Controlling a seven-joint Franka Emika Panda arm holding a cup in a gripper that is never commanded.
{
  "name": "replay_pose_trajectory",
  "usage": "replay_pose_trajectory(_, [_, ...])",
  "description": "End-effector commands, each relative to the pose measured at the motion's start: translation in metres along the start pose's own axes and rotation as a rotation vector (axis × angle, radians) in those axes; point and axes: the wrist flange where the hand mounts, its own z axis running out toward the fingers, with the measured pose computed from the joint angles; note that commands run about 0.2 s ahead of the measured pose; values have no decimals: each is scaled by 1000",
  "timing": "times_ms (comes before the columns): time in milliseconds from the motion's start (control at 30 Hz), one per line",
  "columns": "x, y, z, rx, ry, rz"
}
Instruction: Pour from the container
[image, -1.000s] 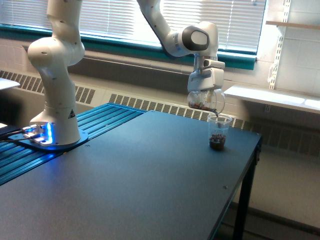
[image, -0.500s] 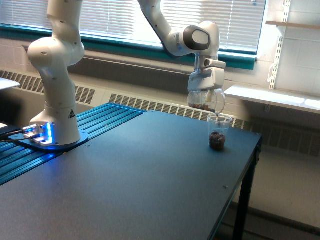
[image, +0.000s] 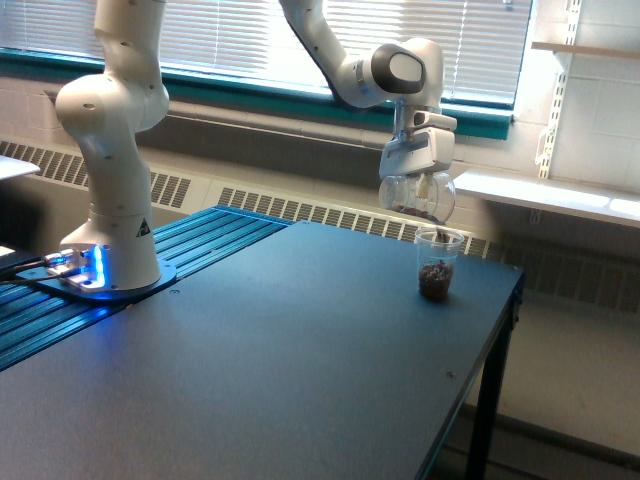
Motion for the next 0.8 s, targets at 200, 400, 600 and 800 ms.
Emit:
replay_pose_trajectory(200, [-1, -3, -1, -23, -4, -41])
replay_pose_trajectory(400, [-1, -2, -1, -32, -8, -46])
replay_pose_trajectory(600, [0, -1, -2, -33, -9, -50])
replay_pose_trajectory(800, [-1, -3, -2, -30, -11, -52])
